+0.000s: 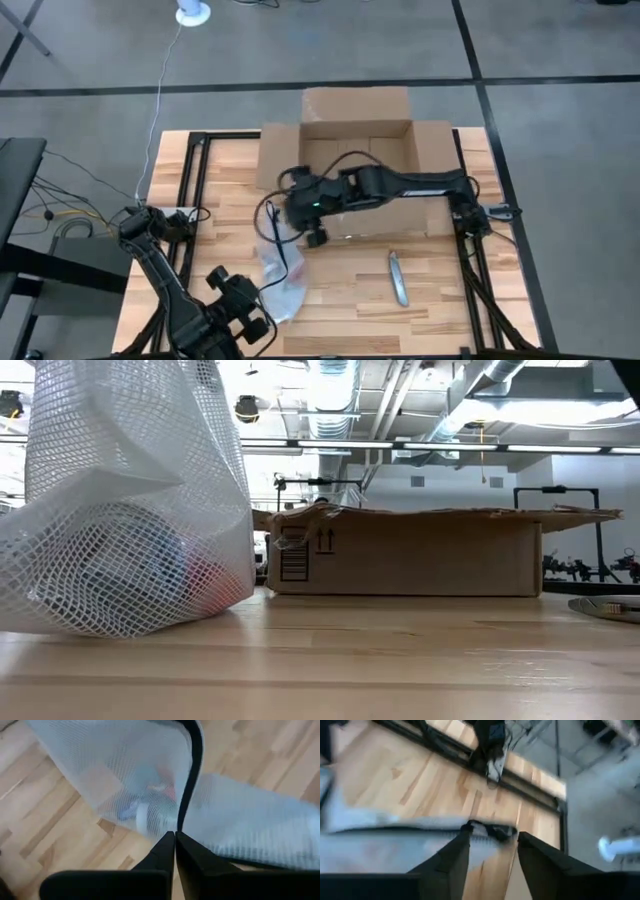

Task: Unpack boxes
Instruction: Close the transparent zip bag

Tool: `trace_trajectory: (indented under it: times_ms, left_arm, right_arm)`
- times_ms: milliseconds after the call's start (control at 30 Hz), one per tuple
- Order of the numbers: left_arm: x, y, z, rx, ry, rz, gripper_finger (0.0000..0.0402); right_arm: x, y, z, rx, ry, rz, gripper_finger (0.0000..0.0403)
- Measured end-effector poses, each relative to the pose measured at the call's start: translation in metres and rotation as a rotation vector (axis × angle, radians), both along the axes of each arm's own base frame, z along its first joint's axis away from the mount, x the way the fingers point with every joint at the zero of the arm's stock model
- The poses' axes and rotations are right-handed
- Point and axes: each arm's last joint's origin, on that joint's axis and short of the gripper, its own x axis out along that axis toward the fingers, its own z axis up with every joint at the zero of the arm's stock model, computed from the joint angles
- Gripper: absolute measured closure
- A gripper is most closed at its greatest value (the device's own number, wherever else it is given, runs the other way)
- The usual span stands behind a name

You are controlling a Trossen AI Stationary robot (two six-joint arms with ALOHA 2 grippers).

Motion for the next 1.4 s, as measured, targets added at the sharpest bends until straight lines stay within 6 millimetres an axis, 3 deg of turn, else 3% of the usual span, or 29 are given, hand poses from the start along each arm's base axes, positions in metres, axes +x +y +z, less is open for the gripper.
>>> trace_trajectory:
  times_ms: [100, 200, 333, 433, 533, 633, 767, 900, 1133, 1400]
  left_arm:
    - [-0.01, 0.001, 0.01, 0.002, 0.004, -0.069, 0.0401]
    - [-0.019, 0.001, 0.021, 0.026, -0.064, -0.113, 0.0401]
    - [-0.027, 0.003, 0.032, 0.046, -0.158, -0.124, 0.0401]
    - [-0.028, 0.004, 0.033, 0.033, -0.162, -0.116, 0.0401]
    - [-0.026, 0.005, 0.032, 0.013, -0.159, -0.091, 0.0401]
    - [-0.023, 0.007, 0.033, 0.0, -0.173, -0.056, 0.0401]
    - [-0.013, 0.015, 0.033, 0.01, -0.2, -0.009, 0.0401]
    - [-0.002, 0.024, 0.033, 0.014, -0.201, 0.034, 0.0401]
    - [0.007, 0.028, 0.03, 0.017, -0.265, 0.075, 0.0401]
    - [0.031, 0.027, -0.006, -0.084, -0.333, 0.129, 0.0402]
  right_arm:
    - [-0.019, 0.004, -0.017, 0.131, 0.229, -0.107, 0.0225]
    - [-0.012, 0.013, -0.06, 0.149, 0.373, -0.125, 0.0226]
    - [0.015, 0.027, -0.11, 0.193, 0.233, -0.1, 0.0232]
    - [0.024, 0.037, -0.12, 0.221, 0.128, -0.07, 0.0237]
    - [0.019, 0.038, -0.118, 0.157, 0.165, -0.075, 0.0241]
    - [0.011, 0.035, -0.1, 0.074, 0.18, -0.07, 0.0245]
    - [0.012, 0.028, -0.068, -0.022, 0.063, -0.06, 0.025]
    - [0.021, 0.015, -0.048, 0.044, -0.067, -0.094, 0.0254]
    - [0.028, 0.004, -0.054, 0.107, -0.067, -0.111, 0.0255]
    - [0.032, 0.006, -0.051, 0.152, -0.117, -0.071, 0.0255]
